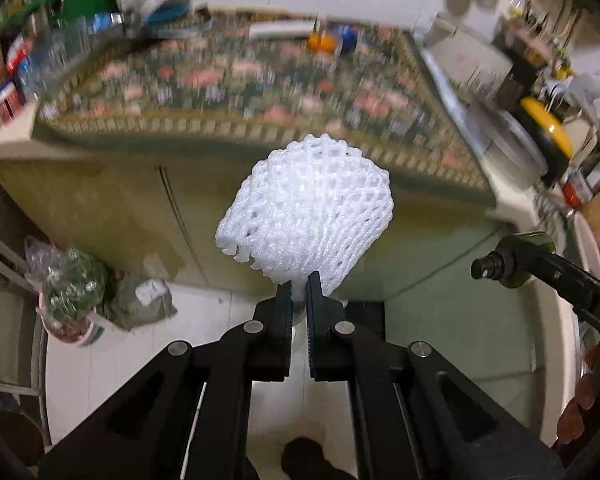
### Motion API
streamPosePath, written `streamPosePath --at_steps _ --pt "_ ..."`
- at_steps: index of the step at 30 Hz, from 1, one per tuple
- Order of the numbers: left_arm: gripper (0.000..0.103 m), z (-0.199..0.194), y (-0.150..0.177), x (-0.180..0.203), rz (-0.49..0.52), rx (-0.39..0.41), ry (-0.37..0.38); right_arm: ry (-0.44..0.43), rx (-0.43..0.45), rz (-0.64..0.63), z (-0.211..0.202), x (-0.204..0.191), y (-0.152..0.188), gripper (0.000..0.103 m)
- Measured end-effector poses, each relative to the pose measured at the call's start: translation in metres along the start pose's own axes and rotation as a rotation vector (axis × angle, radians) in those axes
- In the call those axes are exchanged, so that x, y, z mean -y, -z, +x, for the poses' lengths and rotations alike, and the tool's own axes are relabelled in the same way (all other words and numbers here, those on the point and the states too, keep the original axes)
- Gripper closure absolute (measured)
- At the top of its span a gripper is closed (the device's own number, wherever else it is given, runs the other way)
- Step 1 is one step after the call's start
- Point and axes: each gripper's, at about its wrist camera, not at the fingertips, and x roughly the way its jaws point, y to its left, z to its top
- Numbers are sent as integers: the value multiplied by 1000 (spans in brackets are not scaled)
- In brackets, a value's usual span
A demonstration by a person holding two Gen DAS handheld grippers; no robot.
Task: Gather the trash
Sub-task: 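Carry the foam net and green bottle down over the bin and release, then raise both open tools back toward the counter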
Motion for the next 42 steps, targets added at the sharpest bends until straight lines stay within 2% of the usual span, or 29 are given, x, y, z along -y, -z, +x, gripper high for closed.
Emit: streamPosePath --at_steps 6,10,15,19,25,30,33,39,40,41,42 --pt "99 82 25 -33 62 -90 6 64 -57 69 77 5 36 48" --pt "99 138 45 -60 72 -129 9 105 -106 106 144 10 69 48" --pt "99 203 83 -93 97 -154 -70 139 -152 92 216 10 104 48" --pt "99 253 117 -117 79 -204 -82 117 -186 71 271 12 128 47" --pt "99 295 144 -130 86 -230 -107 49 -239 23 328 14 148 47" --pt "99 314 147 -122 83 -246 -91 70 -248 5 337 11 149 47" --pt "98 321 145 -111 99 -246 -68 81 -233 2 328 16 150 43" --pt "97 335 136 -79 134 -252 -1 102 -205 25 301 24 143 43" --pt "94 340 134 -71 138 -255 15 111 -199 31 295 27 140 42" --pt "84 344 132 -67 140 -261 22 114 -195 36 293 29 139 42" --pt "70 350 130 -61 140 -268 35 117 -187 43 288 33 137 42"
